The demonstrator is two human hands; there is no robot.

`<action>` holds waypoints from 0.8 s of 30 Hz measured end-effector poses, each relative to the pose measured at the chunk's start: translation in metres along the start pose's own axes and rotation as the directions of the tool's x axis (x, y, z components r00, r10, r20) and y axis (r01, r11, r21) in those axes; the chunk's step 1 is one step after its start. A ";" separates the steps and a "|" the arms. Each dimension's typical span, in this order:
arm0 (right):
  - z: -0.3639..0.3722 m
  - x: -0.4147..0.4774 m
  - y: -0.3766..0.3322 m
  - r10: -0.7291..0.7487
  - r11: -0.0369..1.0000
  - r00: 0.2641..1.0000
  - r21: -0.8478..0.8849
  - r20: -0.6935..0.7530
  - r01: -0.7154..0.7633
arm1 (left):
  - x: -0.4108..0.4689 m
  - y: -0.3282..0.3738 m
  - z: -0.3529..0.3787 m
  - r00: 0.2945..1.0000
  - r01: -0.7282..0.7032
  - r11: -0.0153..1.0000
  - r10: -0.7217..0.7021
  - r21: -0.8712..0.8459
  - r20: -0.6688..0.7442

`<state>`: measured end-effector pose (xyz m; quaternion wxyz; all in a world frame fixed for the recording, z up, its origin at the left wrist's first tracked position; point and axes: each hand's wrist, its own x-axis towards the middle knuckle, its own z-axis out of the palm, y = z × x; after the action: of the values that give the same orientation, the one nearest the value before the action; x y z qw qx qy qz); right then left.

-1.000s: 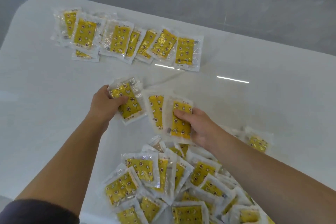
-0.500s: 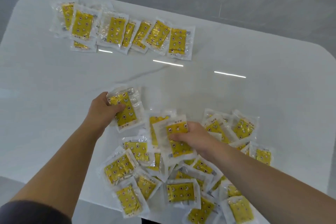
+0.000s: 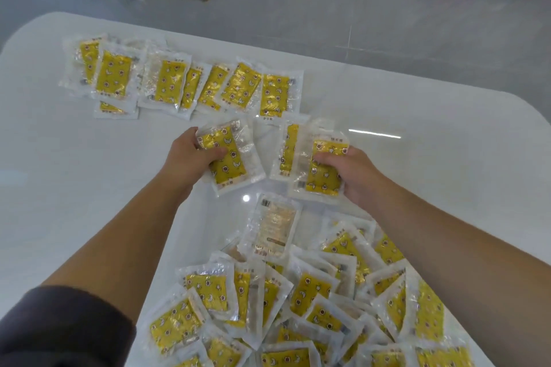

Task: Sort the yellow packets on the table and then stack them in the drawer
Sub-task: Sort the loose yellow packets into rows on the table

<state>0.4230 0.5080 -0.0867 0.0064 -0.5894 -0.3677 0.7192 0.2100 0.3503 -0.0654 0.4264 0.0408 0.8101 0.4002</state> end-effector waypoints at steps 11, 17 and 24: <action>-0.008 0.087 -0.073 -0.230 0.935 0.952 -0.318 -0.202 0.159 | 0.092 0.077 0.083 0.969 -0.154 0.927 0.209 0.343 -0.129; -0.041 0.090 -0.070 -0.448 0.771 0.855 -0.597 -0.263 0.221 | 0.099 0.083 0.078 0.934 -0.170 0.850 0.300 0.498 -0.194; -0.055 0.090 -0.055 -0.536 0.731 0.806 -0.615 -0.250 0.295 | 0.091 0.077 0.063 0.903 -0.137 0.816 0.336 0.562 -0.267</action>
<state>0.4190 0.6168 -0.1353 0.0794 -0.6030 -0.6727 0.4212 0.1767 0.4783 -0.0926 0.1914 0.1861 0.9401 0.2118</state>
